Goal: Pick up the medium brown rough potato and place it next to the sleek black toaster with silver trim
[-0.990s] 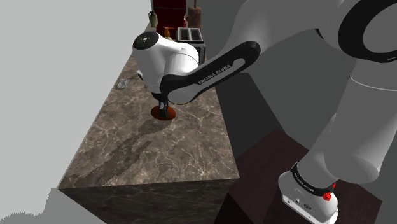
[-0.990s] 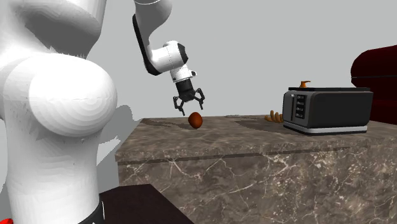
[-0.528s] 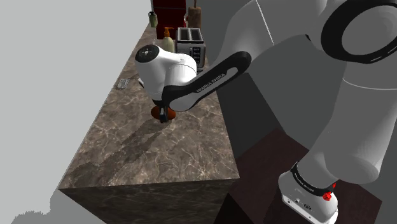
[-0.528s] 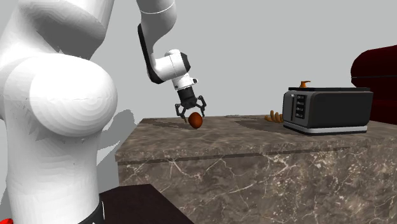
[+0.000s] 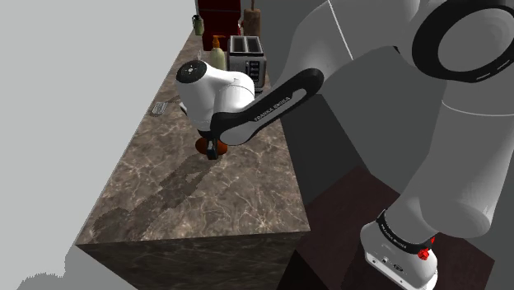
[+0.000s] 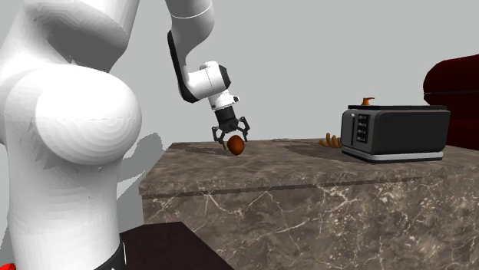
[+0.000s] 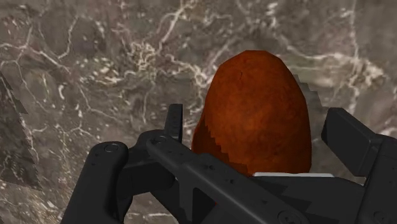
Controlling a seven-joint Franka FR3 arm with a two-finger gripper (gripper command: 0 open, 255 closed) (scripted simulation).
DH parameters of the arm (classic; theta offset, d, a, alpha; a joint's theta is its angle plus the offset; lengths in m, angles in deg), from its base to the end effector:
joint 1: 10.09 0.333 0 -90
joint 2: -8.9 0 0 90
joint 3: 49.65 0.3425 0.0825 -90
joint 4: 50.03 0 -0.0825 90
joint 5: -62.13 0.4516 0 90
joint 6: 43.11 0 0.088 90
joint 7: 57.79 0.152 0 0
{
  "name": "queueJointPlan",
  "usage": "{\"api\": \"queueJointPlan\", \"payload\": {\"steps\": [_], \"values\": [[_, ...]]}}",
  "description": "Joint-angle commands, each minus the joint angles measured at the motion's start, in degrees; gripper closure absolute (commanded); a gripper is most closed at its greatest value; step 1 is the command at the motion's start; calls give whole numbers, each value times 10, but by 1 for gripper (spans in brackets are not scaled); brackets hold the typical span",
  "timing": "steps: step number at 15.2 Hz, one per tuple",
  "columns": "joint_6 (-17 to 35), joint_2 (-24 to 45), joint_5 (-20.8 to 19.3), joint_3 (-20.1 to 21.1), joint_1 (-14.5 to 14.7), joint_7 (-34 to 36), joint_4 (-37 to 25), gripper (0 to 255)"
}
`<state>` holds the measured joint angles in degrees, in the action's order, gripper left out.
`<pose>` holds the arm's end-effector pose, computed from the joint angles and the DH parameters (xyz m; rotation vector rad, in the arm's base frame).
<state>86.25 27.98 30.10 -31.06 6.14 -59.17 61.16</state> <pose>0.5794 0.3581 0.2625 2.5015 1.3200 0.1562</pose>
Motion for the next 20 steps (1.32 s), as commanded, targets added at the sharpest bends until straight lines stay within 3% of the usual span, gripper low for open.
{"api": "queueJointPlan", "payload": {"steps": [1, 10, 20], "values": [[0, 0, 0, 0, 0, 0, 0, 255], [0, 0, 0, 0, 0, 0, 0, 255], [-54, -41, 35, 12, -6, -37, -23, 255]]}}
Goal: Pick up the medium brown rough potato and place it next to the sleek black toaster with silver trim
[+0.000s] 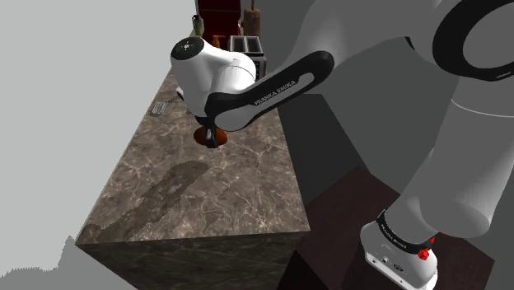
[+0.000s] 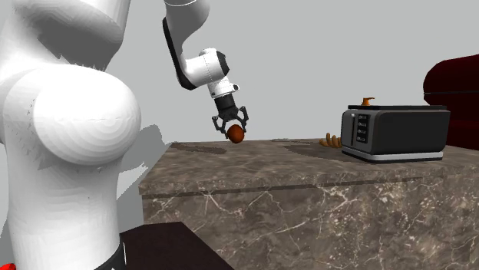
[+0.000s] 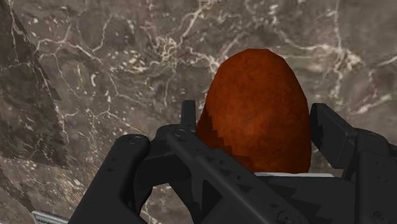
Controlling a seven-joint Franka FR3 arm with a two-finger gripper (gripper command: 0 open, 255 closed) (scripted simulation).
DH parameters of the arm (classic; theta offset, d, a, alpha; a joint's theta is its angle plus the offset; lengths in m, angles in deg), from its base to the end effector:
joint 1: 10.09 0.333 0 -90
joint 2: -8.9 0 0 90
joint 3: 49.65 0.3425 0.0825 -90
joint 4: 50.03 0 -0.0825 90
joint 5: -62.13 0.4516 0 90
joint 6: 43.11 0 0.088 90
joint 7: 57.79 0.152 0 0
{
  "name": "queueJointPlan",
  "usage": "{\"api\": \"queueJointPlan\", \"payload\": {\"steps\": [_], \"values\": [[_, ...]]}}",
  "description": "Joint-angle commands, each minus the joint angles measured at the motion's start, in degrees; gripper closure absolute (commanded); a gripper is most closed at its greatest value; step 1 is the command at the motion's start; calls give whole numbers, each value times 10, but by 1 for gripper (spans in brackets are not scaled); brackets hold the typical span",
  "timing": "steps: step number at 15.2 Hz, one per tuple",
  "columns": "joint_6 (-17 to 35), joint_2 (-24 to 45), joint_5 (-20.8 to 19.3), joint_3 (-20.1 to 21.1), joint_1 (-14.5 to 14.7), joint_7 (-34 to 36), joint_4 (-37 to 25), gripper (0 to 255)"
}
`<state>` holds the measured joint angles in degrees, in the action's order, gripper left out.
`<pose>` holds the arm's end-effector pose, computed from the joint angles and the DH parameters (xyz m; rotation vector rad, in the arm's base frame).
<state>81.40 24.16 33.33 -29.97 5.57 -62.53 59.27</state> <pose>0.5805 0.3594 0.3161 2.5014 1.3199 0.1565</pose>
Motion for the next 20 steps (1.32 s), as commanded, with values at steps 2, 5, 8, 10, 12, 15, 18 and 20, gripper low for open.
{"api": "queueJointPlan", "payload": {"steps": [2, 5, 8, 10, 12, 15, 18, 20], "values": [[-17, -9, 9, 2, -1, -11, -10, 255], [-35, -19, 18, 5, -2, -21, -21, 255], [-53, -28, 26, 7, -3, -31, -32, 255], [-65, -33, 31, 8, -3, -37, -41, 255], [-77, -38, 36, 9, -3, -43, -50, 255], [-96, -45, 42, 10, -3, -52, -64, 255], [-116, -50, 48, 12, -3, -61, -80, 255], [-129, -53, 51, 12, -3, -66, -91, 255]]}}
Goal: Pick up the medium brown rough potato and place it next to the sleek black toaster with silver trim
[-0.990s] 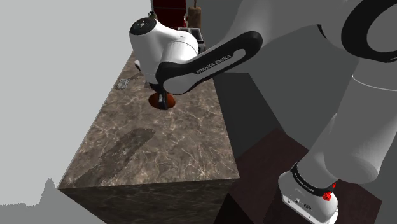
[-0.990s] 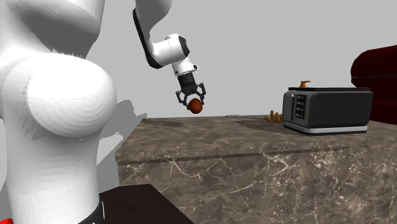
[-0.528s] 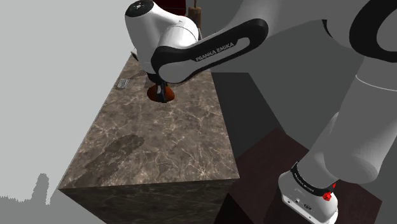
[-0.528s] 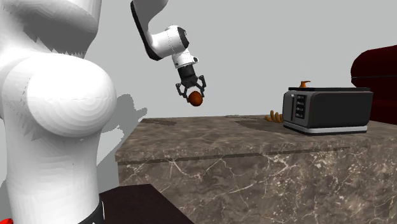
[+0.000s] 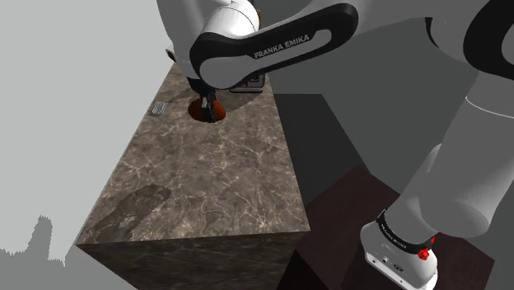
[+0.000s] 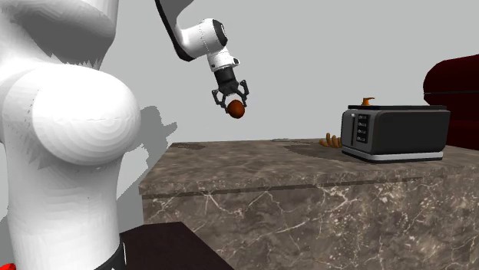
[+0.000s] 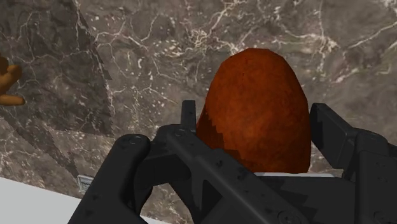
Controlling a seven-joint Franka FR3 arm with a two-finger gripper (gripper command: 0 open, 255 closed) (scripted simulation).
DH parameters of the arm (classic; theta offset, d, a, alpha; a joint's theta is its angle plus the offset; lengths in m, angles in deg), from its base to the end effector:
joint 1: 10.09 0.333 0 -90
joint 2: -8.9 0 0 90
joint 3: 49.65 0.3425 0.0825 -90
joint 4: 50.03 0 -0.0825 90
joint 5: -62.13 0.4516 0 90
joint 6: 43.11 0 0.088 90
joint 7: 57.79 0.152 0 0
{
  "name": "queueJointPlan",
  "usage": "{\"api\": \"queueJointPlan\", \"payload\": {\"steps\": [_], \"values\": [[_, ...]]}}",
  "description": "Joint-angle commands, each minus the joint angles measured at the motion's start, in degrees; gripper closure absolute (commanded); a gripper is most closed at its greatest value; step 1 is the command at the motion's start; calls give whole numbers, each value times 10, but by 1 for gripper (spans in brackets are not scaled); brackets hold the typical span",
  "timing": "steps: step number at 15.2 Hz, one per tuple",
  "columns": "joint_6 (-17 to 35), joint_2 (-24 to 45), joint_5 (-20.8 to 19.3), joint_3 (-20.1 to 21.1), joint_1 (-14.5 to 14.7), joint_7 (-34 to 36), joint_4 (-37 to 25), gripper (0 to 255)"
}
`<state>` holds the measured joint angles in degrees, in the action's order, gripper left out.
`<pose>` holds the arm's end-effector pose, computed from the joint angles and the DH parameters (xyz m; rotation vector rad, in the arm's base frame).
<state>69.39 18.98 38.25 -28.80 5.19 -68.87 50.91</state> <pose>0.5855 0.3616 0.4345 2.5015 1.3199 0.1570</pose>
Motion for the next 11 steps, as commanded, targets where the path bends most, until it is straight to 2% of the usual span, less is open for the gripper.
{"api": "queueJointPlan", "payload": {"steps": [1, 11], "values": [[-16, -3, 4, 1, 1, -5, -14, 255], [-85, -9, 14, 4, 4, -30, -81, 255]]}}
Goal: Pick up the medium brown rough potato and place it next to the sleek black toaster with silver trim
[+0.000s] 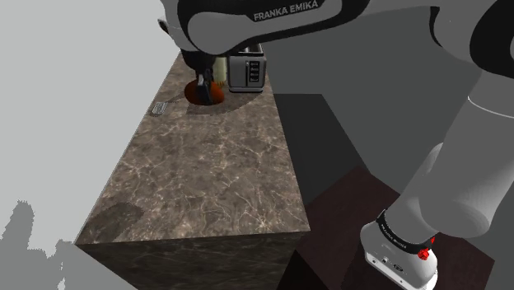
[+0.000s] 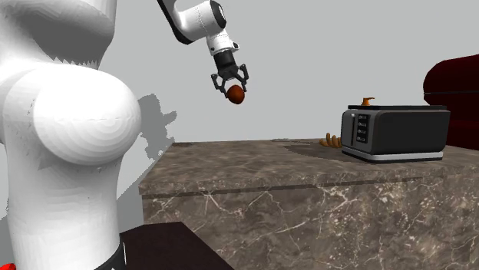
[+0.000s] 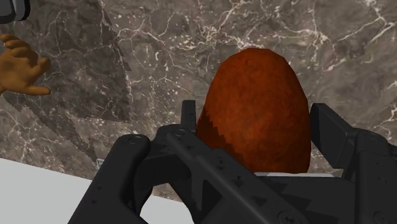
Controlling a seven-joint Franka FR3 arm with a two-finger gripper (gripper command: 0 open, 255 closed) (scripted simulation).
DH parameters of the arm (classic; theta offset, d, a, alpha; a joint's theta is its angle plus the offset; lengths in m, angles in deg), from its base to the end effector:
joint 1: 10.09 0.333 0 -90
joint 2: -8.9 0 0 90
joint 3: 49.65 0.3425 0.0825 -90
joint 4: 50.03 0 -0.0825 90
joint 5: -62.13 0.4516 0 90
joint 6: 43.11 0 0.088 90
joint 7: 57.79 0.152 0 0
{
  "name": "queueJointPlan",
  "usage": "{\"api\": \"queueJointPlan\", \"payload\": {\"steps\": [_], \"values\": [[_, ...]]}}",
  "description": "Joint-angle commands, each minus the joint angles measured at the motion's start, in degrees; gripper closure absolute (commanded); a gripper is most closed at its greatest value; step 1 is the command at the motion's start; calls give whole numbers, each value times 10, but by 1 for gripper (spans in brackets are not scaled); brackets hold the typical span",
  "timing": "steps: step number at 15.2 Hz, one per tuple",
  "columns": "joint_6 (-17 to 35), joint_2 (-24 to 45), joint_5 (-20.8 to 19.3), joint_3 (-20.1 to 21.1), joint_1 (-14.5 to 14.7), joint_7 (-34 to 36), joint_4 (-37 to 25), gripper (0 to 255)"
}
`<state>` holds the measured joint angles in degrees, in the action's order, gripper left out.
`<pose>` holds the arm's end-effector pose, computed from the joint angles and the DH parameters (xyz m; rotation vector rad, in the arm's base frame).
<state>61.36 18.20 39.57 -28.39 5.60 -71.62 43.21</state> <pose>0.5871 0.3649 0.5049 2.5015 1.3199 0.1569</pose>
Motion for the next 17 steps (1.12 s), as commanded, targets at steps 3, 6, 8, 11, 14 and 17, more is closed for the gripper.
{"api": "queueJointPlan", "payload": {"steps": [3, 6, 8, 11, 14, 17], "values": [[-27, 0, 2, 1, 1, -9, -28, 255], [-49, 2, 3, 2, 3, -16, -53, 255], [-65, 4, 3, 2, 5, -20, -71, 255], [-89, 9, 2, 3, 7, -26, -100, 255], [-80, 9, 5, -7, -9, -51, -100, 255], [-67, 13, 9, -22, -32, -87, -104, 255]]}}
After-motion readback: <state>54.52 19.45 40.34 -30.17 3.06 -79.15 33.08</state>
